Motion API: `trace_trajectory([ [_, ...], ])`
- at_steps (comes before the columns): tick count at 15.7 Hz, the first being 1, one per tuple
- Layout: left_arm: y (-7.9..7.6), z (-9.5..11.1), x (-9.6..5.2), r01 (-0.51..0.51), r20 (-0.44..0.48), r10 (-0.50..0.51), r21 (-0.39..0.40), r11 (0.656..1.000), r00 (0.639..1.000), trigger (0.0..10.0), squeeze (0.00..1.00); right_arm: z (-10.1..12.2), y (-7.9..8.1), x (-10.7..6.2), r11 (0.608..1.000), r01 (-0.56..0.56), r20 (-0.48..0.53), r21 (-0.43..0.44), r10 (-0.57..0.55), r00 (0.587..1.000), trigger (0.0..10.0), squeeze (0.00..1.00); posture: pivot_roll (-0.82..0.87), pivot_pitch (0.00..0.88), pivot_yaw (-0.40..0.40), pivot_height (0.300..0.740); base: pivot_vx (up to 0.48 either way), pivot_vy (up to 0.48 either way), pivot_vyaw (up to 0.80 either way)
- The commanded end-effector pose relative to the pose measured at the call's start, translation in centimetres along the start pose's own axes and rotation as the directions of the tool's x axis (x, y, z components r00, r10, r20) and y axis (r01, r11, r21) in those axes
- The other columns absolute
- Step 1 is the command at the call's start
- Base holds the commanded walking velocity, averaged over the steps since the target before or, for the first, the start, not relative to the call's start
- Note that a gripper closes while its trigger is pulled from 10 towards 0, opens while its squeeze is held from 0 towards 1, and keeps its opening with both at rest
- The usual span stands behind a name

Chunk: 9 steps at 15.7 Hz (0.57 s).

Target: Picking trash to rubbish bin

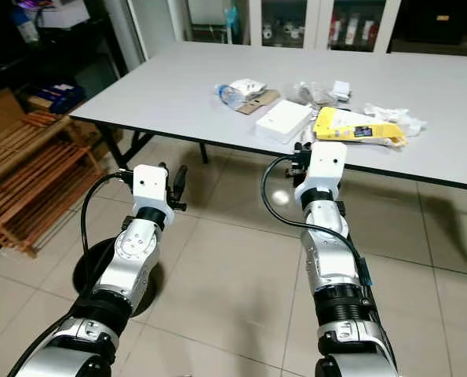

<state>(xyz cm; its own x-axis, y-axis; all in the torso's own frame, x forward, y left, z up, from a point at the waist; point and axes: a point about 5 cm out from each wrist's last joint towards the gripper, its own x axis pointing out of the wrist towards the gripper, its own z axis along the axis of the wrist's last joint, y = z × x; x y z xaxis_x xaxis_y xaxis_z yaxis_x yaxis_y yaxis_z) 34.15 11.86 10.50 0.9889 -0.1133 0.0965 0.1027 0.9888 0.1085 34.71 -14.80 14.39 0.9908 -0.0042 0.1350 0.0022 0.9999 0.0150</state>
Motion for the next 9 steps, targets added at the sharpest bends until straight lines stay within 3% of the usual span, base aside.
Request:
trace_trajectory([
  [1,0.52,0.24,0.17,-0.014,0.003,0.014,0.001,1.000,1.000,10.0,0.00,0.26,0.42,0.13,1.000,-0.010,0.006,0.003,0.010,1.000,10.0,0.00,0.00,0.000,0.094,0.740,0.000,0.000,0.00],
  [9,0.16,0.35,0.06,0.008,0.016,-0.007,-0.032,0.999,1.000,10.0,0.00,0.04,0.56,-0.01,1.000,-0.013,0.002,0.003,0.013,1.000,10.0,0.00,-0.01,0.000,0.099,0.740,0.000,0.000,0.00],
])
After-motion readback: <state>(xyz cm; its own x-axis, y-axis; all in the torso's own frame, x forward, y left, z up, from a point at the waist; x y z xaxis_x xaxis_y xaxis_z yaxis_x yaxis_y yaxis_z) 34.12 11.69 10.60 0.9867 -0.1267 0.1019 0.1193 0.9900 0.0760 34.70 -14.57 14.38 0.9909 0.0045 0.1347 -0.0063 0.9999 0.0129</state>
